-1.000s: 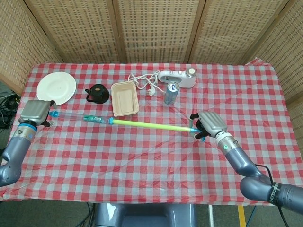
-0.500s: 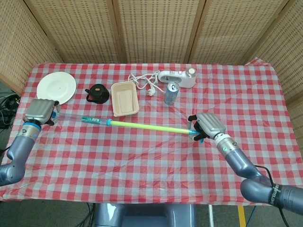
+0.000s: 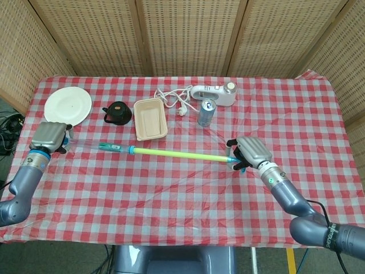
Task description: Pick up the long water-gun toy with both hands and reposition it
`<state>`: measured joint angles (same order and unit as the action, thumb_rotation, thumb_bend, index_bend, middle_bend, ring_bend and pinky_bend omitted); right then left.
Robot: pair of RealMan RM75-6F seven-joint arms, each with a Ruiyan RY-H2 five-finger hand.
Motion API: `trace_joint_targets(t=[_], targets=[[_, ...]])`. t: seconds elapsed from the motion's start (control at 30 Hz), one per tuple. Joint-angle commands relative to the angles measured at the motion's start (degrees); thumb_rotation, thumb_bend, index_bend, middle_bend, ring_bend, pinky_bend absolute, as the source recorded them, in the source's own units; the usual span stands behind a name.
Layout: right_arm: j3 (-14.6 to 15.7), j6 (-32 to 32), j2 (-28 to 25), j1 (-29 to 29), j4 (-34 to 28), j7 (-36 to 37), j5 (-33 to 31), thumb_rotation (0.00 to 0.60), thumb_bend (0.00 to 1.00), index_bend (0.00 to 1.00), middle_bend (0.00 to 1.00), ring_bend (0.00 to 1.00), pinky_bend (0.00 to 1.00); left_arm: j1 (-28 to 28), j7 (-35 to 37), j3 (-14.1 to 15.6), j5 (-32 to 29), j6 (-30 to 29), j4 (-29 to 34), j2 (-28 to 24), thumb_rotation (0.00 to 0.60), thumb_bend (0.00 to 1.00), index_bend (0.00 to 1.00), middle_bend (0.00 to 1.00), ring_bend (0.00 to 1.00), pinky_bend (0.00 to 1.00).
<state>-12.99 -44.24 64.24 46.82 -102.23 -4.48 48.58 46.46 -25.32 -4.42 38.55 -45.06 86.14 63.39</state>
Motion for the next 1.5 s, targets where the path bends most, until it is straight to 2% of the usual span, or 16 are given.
trace_joint_targets(t=[0.03, 0.3, 0.73, 1.5], targets=[[0.24, 0.10, 0.43, 0.21, 0.17, -0.13, -0.12, 0.600, 0.51, 0.83, 1.00, 0.99, 0.51, -0.15, 0.44, -0.03, 0.23, -0.27, 0.71, -0.32, 0.600, 0.41, 0.58, 0.71, 0.64, 0.54], [0.78, -0.40, 1.82, 0.77, 0.84, -0.80, -0.70, 0.600, 0.51, 0.83, 1.00, 0.99, 0.51, -0.21, 0.26, -0.68, -0.48, -3.42, 3.69, -0.24, 0.600, 0.41, 0.58, 0.71, 0.64, 0.54], [1.20, -0.49, 3.35, 1.46, 1.73, -1.19, -1.18, 0.600, 0.51, 0.83, 1.00, 0.99, 0.51, 1.29, -4.02, -1.87, -4.26, -9.48, 10.18, 1.63, 0.600, 0.41, 0.59, 0.71, 0.64, 0.54], [1.79, 0.09, 5.15, 2.11, 2.38, -1.01, -0.15, 0.600, 0.51, 0.83, 1.00, 0.99, 0.51, 3.91, -7.70, -3.84, -9.93, -14.38, 15.72, 6.26, 0.600, 0.41, 0.58, 0.71, 0.64, 0.54]])
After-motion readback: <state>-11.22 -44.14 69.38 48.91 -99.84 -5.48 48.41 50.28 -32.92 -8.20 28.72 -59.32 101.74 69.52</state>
